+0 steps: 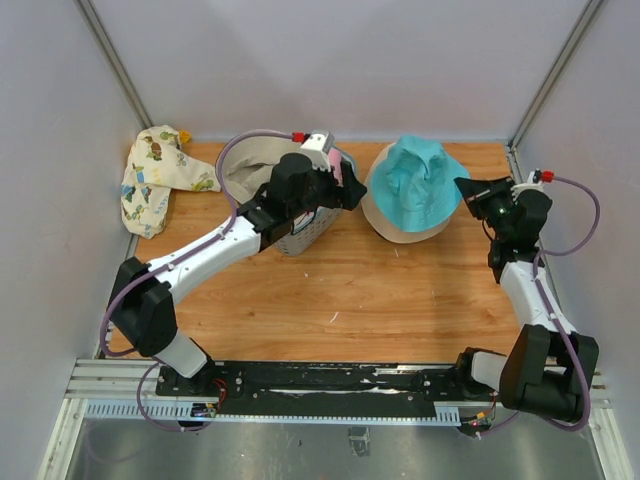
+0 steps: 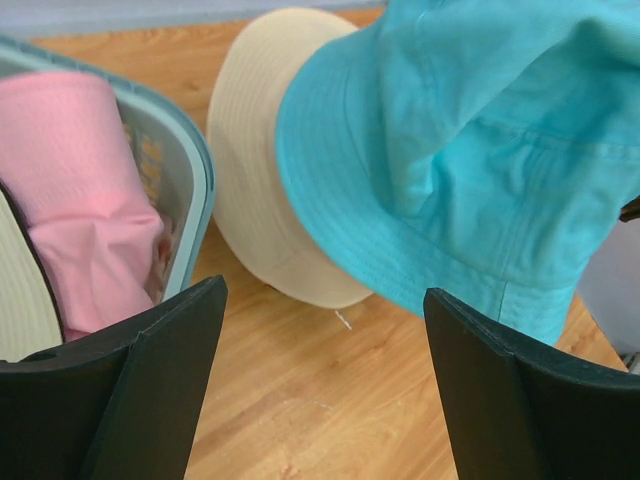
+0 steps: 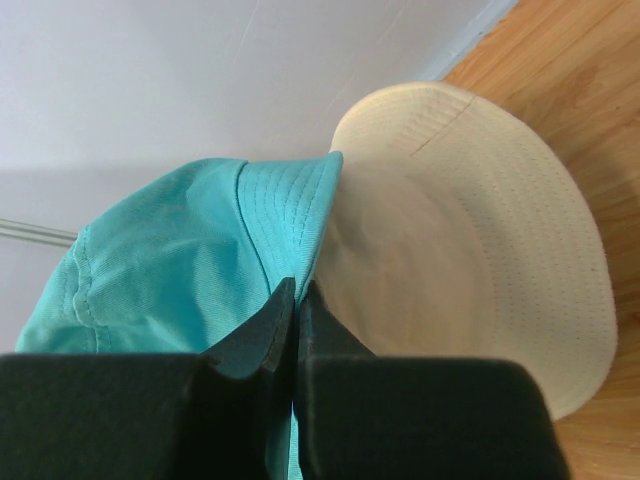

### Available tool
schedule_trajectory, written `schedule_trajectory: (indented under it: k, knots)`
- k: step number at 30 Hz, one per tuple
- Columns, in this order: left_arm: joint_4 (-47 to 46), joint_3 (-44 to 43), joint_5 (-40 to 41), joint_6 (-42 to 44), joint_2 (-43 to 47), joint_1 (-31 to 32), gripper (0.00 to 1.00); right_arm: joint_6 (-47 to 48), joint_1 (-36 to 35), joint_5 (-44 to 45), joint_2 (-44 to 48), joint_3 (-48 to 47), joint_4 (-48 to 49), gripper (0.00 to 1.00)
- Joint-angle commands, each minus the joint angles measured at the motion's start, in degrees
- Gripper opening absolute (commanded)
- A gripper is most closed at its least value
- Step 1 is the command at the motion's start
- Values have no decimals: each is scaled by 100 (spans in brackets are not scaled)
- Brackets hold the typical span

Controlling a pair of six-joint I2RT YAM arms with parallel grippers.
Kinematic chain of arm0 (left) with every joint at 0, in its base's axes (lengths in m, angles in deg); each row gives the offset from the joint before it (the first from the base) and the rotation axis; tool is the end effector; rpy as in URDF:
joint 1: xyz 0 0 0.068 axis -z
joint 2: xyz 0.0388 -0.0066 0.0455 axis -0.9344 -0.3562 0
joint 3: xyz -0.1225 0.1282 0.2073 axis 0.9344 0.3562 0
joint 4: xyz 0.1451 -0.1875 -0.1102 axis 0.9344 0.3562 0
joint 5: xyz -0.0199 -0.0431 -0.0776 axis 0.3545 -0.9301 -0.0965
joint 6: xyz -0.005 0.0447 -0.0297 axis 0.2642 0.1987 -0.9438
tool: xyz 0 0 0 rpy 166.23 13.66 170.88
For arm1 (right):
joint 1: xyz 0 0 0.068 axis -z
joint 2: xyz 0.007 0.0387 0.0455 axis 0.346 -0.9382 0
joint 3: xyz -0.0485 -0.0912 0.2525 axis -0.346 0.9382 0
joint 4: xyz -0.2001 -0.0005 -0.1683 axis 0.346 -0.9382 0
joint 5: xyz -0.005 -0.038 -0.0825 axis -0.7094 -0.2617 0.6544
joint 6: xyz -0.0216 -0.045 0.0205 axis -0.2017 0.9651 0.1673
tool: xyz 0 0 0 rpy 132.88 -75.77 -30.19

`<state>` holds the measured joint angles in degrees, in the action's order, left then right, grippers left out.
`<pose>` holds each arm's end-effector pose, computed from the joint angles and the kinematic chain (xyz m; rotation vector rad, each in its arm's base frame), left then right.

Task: Stack the hats
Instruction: Stack the hat on the hat.

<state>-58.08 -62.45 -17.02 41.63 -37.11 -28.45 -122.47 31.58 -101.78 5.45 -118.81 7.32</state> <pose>0.2843 -0.2433 0.3520 0.2970 1.8209 -0.7429 0.2682 -0.0387 0.2983 0.7009 1.5029 1.0378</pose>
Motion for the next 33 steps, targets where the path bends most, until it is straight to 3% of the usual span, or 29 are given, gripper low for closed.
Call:
schedule_trajectory:
  k: [1, 15, 33]
  knots:
    - [-1219, 530, -15, -663, 175, 18, 84, 192, 222, -78, -4, 109, -15, 0]
    - [-3258, 1064, -471, -2118, -930, 6, 84, 217, 443, -321, -458, 124, -39, 0]
    - [-3703, 970, -116, -2361, -1654, 7, 83, 167, 534, -581, -1070, -305, -58, 0]
